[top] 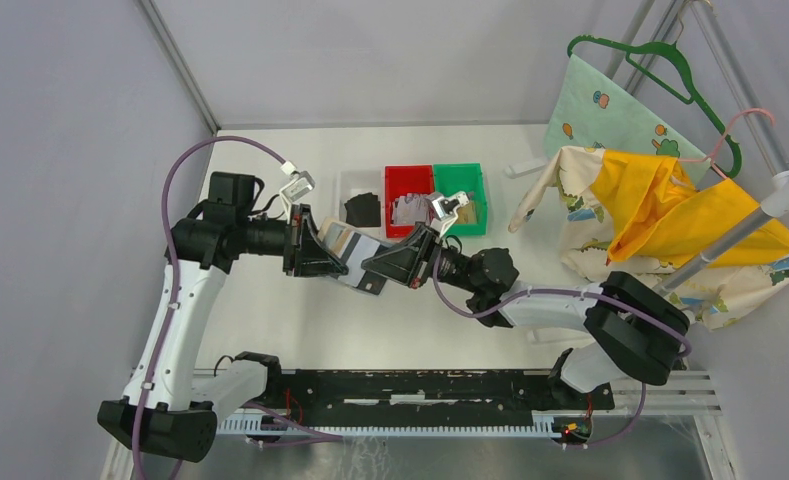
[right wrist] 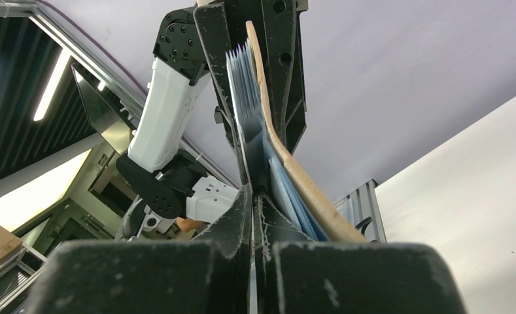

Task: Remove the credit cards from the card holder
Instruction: Remove the credit card from the card holder, then place the credit card in the storage box.

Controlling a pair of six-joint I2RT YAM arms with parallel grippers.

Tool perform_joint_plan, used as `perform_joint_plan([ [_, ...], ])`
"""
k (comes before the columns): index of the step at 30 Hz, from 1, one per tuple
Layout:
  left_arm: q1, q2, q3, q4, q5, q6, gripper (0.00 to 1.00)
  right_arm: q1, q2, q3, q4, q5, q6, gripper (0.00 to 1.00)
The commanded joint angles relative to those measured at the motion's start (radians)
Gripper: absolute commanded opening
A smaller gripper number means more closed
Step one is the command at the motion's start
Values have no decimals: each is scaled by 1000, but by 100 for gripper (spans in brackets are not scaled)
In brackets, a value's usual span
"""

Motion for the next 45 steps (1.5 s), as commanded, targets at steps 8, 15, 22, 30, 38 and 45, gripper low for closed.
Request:
perform_joint_plan([
  [8,1,-43,26,140,66,-132,15,-8,-53,-57,80,23,-9,0],
  [15,1,-51,26,151,-8,-118,12,-45,-151,-146,19,-5,-34,0],
  [22,1,-39,32,143,-96,-82,12,-169,-385,-250,-279,-52,-139,0],
  [30,1,-32,84,93,-214,29,11,-373,-504,-89,-930,-90,-454,0],
  [38,1,-39,145,59,-308,84,11,-442,-258,212,-1229,-27,-698,0],
  [45,1,-57,145,57,-303,94,11,-444,92,519,-1401,11,-818,0],
])
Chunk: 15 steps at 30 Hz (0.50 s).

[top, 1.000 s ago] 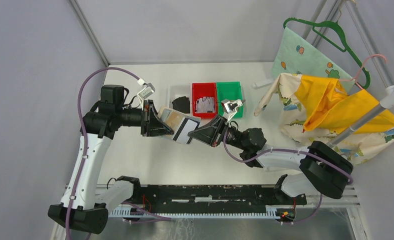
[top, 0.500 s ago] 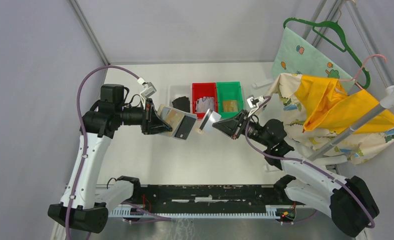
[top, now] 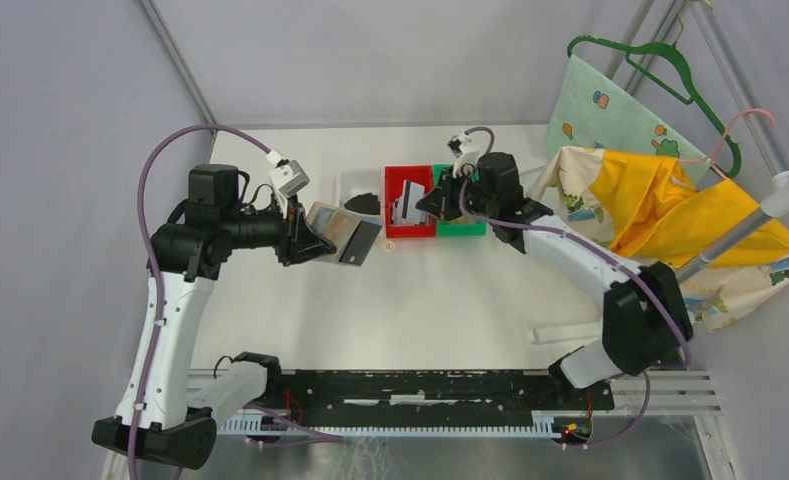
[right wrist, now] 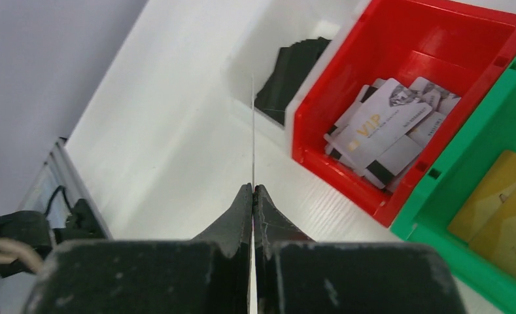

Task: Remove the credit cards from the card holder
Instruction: Place the credit card in the storage box.

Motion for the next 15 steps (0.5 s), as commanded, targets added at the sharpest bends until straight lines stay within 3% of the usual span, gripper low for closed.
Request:
perform_joint_plan([
  [1,1,-27,41,18,22,47,11,-4,171,169,-154,40,-122,0],
  [9,1,-42,18,10,52,49,11,-23,412,388,-206,34,-132,0],
  [15,0,-42,17,16,99,33,11,-24,541,438,-184,21,-103,0],
])
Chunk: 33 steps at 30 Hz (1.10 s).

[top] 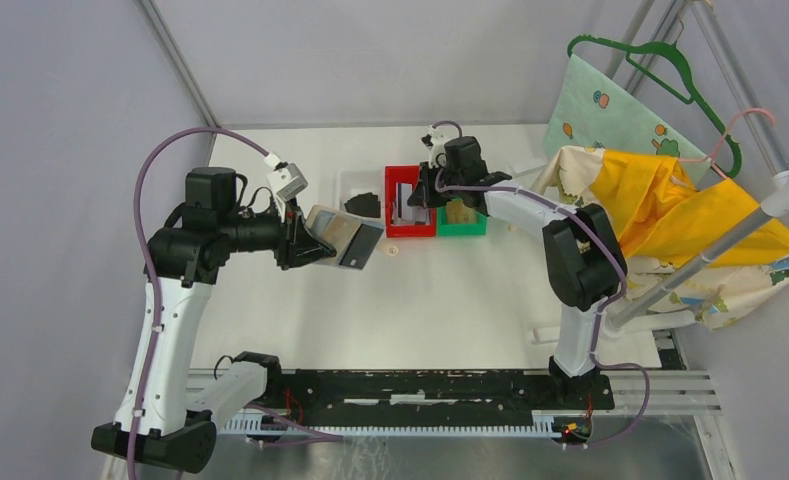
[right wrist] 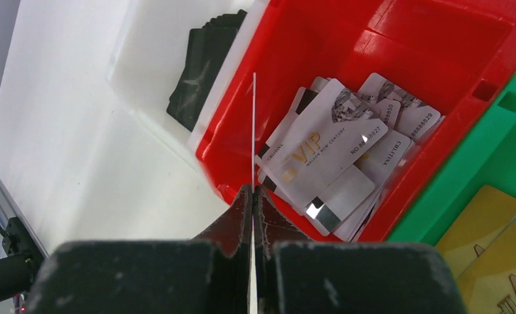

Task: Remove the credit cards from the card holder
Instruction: Place the credit card in the storage box.

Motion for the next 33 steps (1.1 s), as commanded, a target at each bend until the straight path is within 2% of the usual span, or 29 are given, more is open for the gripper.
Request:
perform_joint_plan([
  [1,-1,-19,16,37,91,14,11,-3,71,58,31,-7,13,0],
  [6,1,-17,15,64,138,-28,11,-3,117,84,45,36,23,0],
  [8,0,-17,20,69,143,-35,11,-3,136,106,28,41,18,4],
  [10,0,-18,24,71,145,-39,11,-3,140,124,11,44,8,14],
  [13,0,-21,28,73,147,-42,11,3,101,107,14,69,-4,36],
  [18,0,-27,28,120,162,-86,11,16,-29,89,31,97,-11,54],
  [20,0,-29,31,150,168,-112,11,26,-95,88,39,106,-11,69],
  [23,1,-32,34,222,180,-186,11,40,-217,59,62,95,-4,81],
  [27,-1,-47,31,376,187,-342,10,49,-476,-193,291,14,97,98],
  [33,0,-60,0,632,163,-613,9,63,-822,-708,789,-92,407,98],
])
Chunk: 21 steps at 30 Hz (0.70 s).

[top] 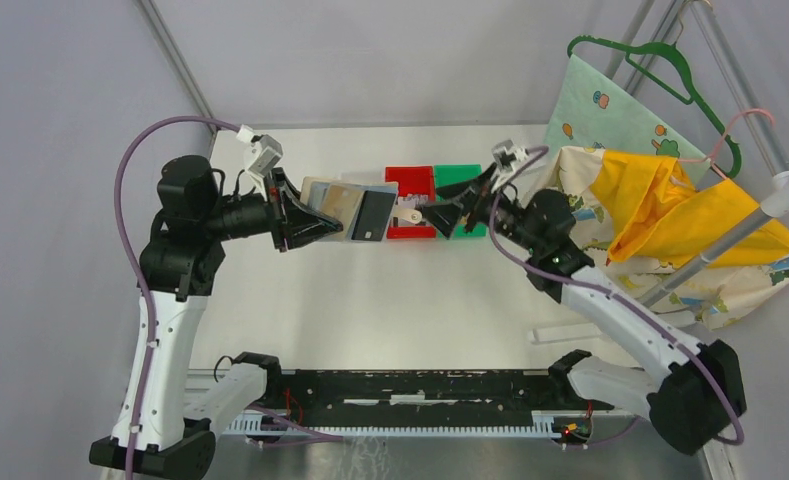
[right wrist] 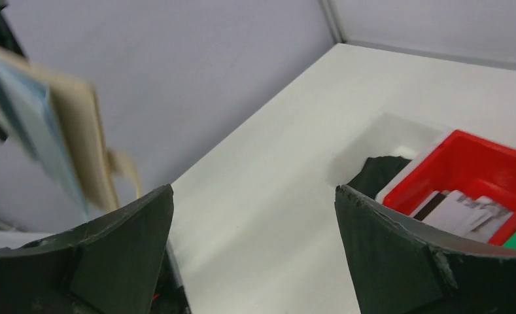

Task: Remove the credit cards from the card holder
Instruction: Place the credit card in the storage box, then remove the credit card from the card holder.

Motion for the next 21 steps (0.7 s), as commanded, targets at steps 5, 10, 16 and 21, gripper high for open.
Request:
perform_joint_plan([
  [5,1,2,14,387,5,-371,6,139,-203,-394,543,-27,315,98],
  [10,0,3,8,470,6,-487,4,276,-151,-371,712,61,372,98],
  [16,-1,-6,-12,494,47,-576,3,361,-48,-303,871,133,417,98],
  [21,0,-24,-40,527,74,-623,3,395,6,-235,921,177,419,98],
])
